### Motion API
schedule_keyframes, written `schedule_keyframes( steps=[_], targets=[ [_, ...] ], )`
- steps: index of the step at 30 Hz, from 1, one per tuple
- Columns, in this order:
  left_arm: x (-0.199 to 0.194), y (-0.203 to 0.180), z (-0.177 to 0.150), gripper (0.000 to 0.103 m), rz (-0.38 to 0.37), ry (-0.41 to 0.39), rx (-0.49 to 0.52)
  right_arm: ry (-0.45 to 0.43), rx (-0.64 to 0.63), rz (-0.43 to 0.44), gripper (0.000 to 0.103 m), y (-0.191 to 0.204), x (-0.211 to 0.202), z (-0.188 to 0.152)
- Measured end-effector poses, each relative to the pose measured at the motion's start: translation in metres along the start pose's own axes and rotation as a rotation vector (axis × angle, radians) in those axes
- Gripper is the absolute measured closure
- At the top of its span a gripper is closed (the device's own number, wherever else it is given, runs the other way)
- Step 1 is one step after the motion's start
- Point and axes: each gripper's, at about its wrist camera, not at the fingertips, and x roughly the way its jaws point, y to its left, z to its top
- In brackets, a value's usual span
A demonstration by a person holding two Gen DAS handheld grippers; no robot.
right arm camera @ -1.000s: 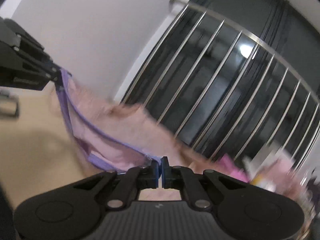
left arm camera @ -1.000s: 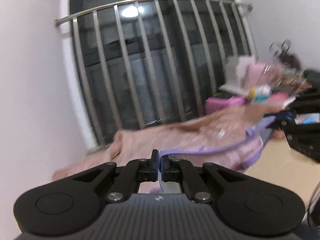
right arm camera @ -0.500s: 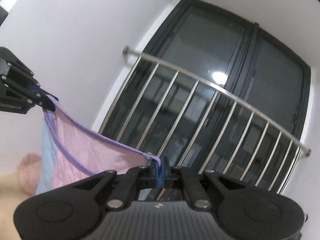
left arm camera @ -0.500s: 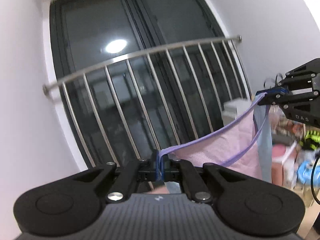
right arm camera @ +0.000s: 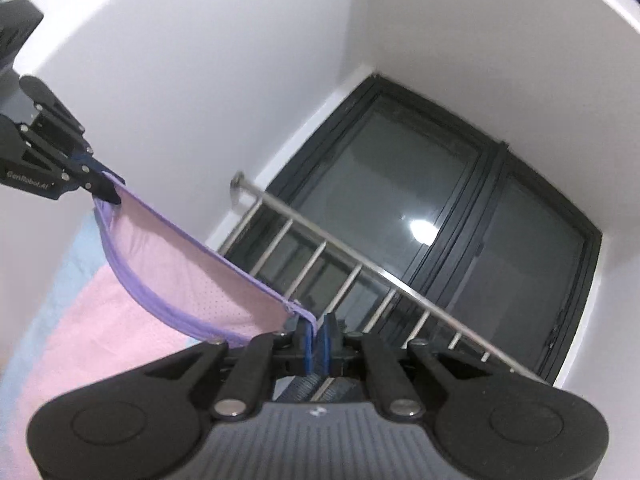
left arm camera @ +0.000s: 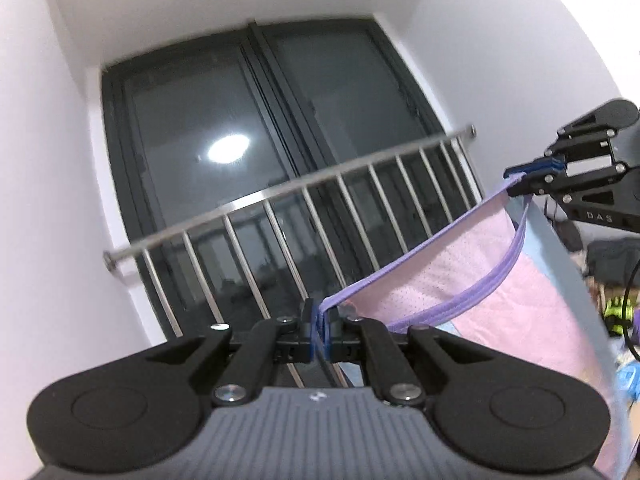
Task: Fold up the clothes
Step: 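Lift the garment up with both grippers, stretching the purple hem between them, then lower the garment flat onto the table and open both grippers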
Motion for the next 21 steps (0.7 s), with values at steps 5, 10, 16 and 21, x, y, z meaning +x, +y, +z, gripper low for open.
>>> schedule_keyframes(
  steps=[5, 10, 16, 21],
  targets=[
    [0.093, 0.008, -0.062, 0.099, -0.046, 0.131, -0.012, 0.128, -0.014, 0.051, 0.100, 0.025, 0.088, -0.058],
    [0.195, 0.021, -0.126, 0.100, -0.059, 0.246, -0.034, 0.279, -0.016, 0.092, 0.100, 0.067, 0.202, -0.144],
    [0.202, 0.039, -0.083, 0.100, 0.067, 0.098, 0.033, 0.119, -0.115, -0.137, 0.103, 0.083, 0.255, -0.148],
    [0.142, 0.015, -0.071, 0.053, 0.188, -0.058, 0.155, -0.031, -0.088, -0.208, 0.102, 0.071, 0.212, -0.123]
  ],
)
